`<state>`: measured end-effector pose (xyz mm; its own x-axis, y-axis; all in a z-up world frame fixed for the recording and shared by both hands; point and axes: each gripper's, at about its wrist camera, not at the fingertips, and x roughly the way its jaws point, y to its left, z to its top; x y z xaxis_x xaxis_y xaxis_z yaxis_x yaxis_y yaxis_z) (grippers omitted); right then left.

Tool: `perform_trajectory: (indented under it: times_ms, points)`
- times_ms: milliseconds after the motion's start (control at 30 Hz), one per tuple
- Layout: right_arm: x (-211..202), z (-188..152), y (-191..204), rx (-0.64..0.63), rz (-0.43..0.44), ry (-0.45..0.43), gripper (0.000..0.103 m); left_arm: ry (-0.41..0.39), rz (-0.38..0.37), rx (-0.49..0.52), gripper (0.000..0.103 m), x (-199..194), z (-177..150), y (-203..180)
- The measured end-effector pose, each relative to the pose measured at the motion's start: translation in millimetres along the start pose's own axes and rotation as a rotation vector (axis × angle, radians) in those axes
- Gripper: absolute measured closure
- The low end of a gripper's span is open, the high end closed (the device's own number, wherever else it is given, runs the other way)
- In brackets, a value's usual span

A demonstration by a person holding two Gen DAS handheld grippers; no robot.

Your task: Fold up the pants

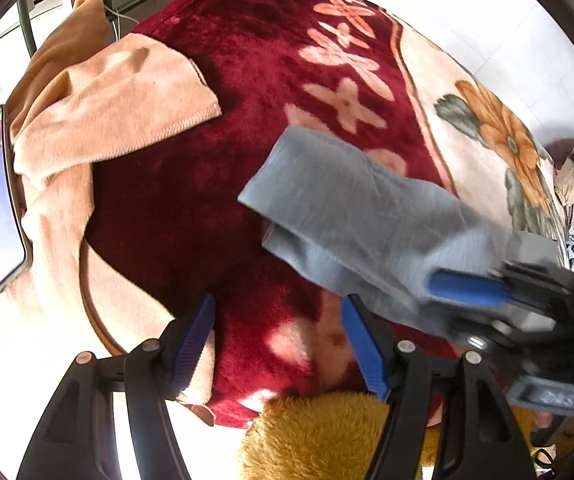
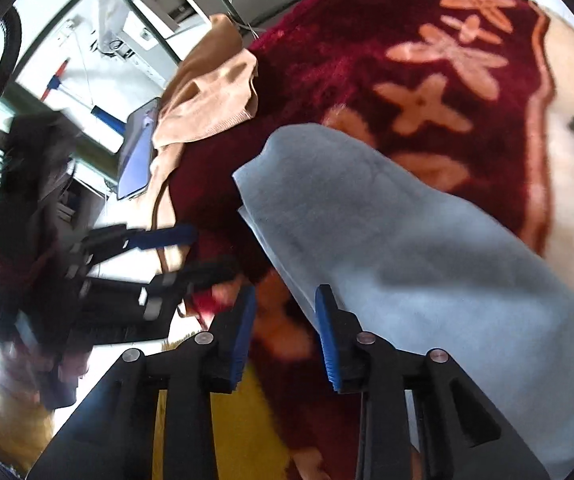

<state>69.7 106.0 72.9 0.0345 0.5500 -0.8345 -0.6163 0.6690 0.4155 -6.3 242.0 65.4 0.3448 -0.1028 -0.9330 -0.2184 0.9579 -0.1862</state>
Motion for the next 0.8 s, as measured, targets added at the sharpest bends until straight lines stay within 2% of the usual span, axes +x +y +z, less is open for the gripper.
perform_trajectory:
  times_ms: [233,467,600,667,800]
  points:
    - [-42,-54,-43,0.014,-0.174,0.032,0.070,-0.049,-0.038,-0.074,0.034,-1,22,2]
    - [-45,-106,-80,0.106,-0.203,0.071,0.070,-0.054,-0.018,-0.116,0.034,16,41,1]
    - [-43,-115,-82,0.092,-0.225,0.049,0.070,-0.063,-0.021,-0.141,0.035,21,46,1]
    - [-42,-114,-83,0.075,-0.238,0.043,0.070,-0.069,-0.025,-0.142,0.042,21,49,0]
    - [-40,-111,-86,0.072,-0.242,0.023,0.070,-0.064,-0.038,-0.140,0.073,23,52,-3]
